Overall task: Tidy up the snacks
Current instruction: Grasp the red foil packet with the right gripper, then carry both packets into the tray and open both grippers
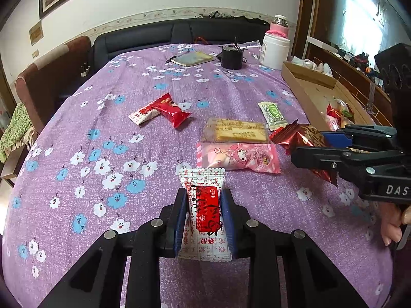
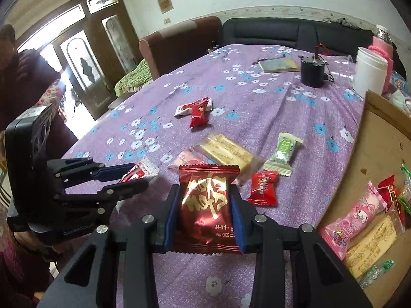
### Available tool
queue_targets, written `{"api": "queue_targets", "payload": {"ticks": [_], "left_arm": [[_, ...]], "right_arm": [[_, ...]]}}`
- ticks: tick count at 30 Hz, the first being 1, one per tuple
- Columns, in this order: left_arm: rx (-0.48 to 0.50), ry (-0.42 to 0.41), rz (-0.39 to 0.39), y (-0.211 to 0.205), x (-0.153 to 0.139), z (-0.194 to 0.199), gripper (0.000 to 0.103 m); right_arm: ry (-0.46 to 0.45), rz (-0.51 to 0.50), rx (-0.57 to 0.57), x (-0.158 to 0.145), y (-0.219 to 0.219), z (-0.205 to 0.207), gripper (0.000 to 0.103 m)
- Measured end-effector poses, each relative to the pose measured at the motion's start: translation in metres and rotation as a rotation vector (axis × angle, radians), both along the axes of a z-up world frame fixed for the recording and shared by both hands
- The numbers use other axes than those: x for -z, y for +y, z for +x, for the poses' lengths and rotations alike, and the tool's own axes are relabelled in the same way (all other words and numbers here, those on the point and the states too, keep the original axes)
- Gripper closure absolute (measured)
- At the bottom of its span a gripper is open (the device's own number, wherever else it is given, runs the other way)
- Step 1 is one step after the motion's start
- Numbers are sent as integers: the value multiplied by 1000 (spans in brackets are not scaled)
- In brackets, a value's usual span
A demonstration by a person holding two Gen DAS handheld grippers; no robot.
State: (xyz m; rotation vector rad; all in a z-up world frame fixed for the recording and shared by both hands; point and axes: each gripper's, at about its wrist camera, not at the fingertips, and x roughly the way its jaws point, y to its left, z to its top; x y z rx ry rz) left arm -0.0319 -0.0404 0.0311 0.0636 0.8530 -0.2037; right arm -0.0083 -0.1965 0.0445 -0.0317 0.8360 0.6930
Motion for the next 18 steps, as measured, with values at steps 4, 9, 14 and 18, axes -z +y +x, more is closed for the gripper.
{"api": "queue_targets", "payload": {"ticks": [4,9,14,18], "left_arm": [[3,5,-24,1,-4,1,75],[17,-12,-50,-5,-17,6,75],[40,-13,-61,-23,-21,13,75],[67,3,-57,-40,-18,15,75]], "right_arm": [[14,49,30,-4,-11,5,68],[41,111,81,-7,-29,13,68],[60,172,137,-11,-48,21,68],[67,192,166,-12,-55,24,68]]}}
